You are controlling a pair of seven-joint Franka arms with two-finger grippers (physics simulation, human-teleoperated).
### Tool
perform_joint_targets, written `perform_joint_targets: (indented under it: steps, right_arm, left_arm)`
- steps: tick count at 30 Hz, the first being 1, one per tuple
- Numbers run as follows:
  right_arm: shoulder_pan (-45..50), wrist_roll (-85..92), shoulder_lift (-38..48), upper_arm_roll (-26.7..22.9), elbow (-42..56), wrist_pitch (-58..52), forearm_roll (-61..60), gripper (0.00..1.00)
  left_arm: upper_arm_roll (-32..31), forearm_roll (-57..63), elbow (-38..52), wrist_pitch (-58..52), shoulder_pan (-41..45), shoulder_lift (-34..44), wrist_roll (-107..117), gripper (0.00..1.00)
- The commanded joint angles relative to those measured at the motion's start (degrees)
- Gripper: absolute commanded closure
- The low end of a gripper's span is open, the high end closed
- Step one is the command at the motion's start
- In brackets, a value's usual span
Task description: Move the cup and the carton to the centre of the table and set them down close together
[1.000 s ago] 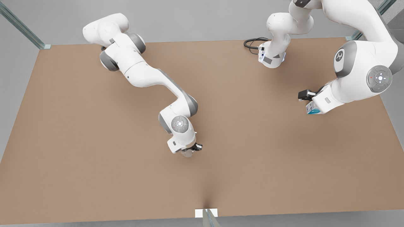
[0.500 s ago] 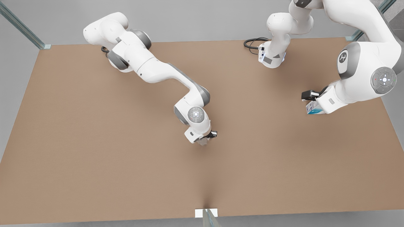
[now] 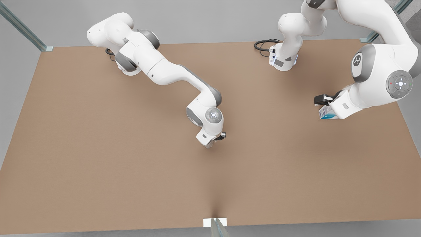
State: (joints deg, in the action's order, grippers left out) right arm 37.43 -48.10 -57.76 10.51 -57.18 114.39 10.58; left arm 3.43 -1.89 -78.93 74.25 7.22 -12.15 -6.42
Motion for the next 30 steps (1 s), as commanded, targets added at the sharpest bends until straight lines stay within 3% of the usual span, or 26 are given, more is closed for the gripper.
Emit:
perform_joint_targets:
  steps: [1, 3, 5, 7, 8, 12, 16, 20, 23, 26, 30]
  right_arm:
    - [0.01, 0.55, 0.01, -0.05, -0.04, 0.57, -1.09, 0.00]
    - [0.01, 0.46, 0.01, -0.05, -0.04, 0.75, -1.09, 0.00]
    - [0.01, 0.46, 0.28, -0.05, 0.05, 0.57, -1.18, 0.00]
    - [-0.08, 0.20, 1.06, 0.04, 0.14, 0.22, -1.18, 0.00]
    - [-0.17, 0.20, 2.47, 0.13, -0.04, 0.14, -1.35, 0.00]
    - [-5.87, 0.63, 14.42, 2.23, -11.37, 0.31, -1.53, 0.00]
    - [-17.21, 10.12, 29.63, 2.24, -24.65, -0.91, -5.92, 0.00]
    - [-25.12, 21.90, 37.28, -1.28, -24.56, -12.08, -6.71, 0.00]
    - [-29.08, 36.57, 43.34, -8.31, -24.56, -20.25, -11.29, 0.00]
    - [-34.00, 49.41, 47.12, -14.99, -24.21, -27.72, -11.20, 0.00]
    - [-37.69, 48.62, 47.65, -13.67, -25.08, -27.99, -9.88, 0.00]
  left_arm:
    - [0.00, 0.04, -0.09, 0.10, -0.01, 0.11, 0.09, 0.00]
    - [0.09, 0.22, -1.84, 1.16, 0.08, 1.25, 3.86, 0.00]
    - [4.13, -0.22, -13.53, 15.21, 0.08, 4.85, 18.80, 0.00]
    - [7.64, -0.57, -22.93, 26.81, 0.08, 5.91, 20.21, 0.00]
    - [11.59, -4.26, -25.04, 27.79, 0.08, 6.26, 23.02, 0.00]
    - [12.57, -3.91, -37.61, 38.25, 0.08, 10.04, 36.74, 0.00]
    - [15.20, 1.19, -42.80, 37.81, -0.01, 12.94, 55.20, 0.00]
    - [22.32, 0.83, -46.23, 40.89, -0.01, 14.43, 54.23, 0.00]
    - [25.84, 0.92, -51.85, 45.99, -0.01, 15.14, 53.53, 0.00]
    - [26.37, 1.45, -53.52, 38.52, 0.08, 17.42, 39.83, 0.00]
    - [26.37, 1.45, -54.76, 35.96, -0.01, 17.25, 29.27, 0.00]
